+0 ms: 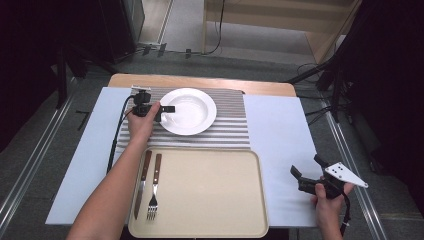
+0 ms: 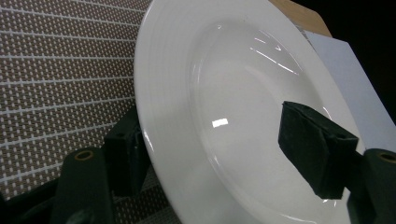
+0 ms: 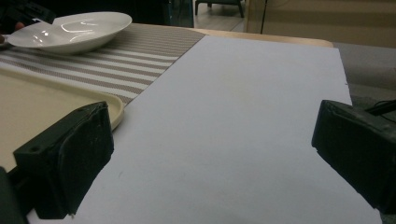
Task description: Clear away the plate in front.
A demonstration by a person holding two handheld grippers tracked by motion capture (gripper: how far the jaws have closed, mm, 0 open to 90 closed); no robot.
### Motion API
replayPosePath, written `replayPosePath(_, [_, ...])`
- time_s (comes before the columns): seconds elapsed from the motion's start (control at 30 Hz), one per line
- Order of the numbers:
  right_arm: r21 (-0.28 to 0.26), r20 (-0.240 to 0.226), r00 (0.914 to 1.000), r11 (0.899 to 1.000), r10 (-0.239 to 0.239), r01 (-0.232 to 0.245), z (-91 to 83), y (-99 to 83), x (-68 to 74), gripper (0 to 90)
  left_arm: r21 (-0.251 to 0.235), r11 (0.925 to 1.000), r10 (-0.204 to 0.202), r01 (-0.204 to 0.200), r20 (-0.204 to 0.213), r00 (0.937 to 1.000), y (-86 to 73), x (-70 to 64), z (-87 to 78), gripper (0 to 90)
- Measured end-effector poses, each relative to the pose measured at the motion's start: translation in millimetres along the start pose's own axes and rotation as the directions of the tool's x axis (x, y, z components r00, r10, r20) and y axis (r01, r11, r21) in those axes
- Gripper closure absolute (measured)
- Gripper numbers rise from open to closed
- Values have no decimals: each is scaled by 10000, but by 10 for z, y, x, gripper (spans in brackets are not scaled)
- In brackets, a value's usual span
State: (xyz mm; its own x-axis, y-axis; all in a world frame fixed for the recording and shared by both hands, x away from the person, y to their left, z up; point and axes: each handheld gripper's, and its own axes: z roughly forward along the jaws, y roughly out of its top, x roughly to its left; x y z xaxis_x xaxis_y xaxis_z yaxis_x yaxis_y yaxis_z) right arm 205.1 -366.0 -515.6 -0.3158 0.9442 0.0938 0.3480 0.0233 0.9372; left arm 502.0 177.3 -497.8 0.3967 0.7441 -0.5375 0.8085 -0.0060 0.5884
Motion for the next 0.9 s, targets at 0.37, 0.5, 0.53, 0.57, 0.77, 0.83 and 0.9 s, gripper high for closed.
replayPosePath(0.37, [79, 60, 10000, 10000, 46, -47, 10, 0, 1, 0, 140, 9973, -727, 721, 436, 9964, -24, 68, 49, 399])
replayPosePath(0.5, [91, 72, 10000, 10000, 15, -16, 13, -1, 2, 0, 216, 9945, -1037, 1025, 650, 9925, -22, 87, 61, 447])
replayPosePath(0.53, [87, 69, 10000, 10000, 3, -3, 14, -1, 2, 0, 230, 9946, -1030, 1015, 724, 9921, -25, 79, 70, 450])
replayPosePath(0.57, [85, 62, 10000, 10000, -16, 16, 17, -1, 2, 0, 319, 9956, -896, 881, 509, 9947, -32, 52, 92, 517])
replayPosePath(0.77, [88, 61, 10000, 10000, -18, 17, 17, -1, 3, 0, 366, 9929, -1132, 1136, -103, 9935, -24, 54, 96, 733])
replayPosePath(0.83, [82, 63, 10000, 10000, -19, 19, 16, -1, 2, 0, 341, 9927, -1159, 1159, -38, 9933, -24, 56, 96, 740])
replayPosePath(0.9, [77, 54, 10000, 10000, -26, 26, 17, -1, 0, 0, 283, 9934, -1120, 1116, 156, 9936, -15, 39, 81, 755])
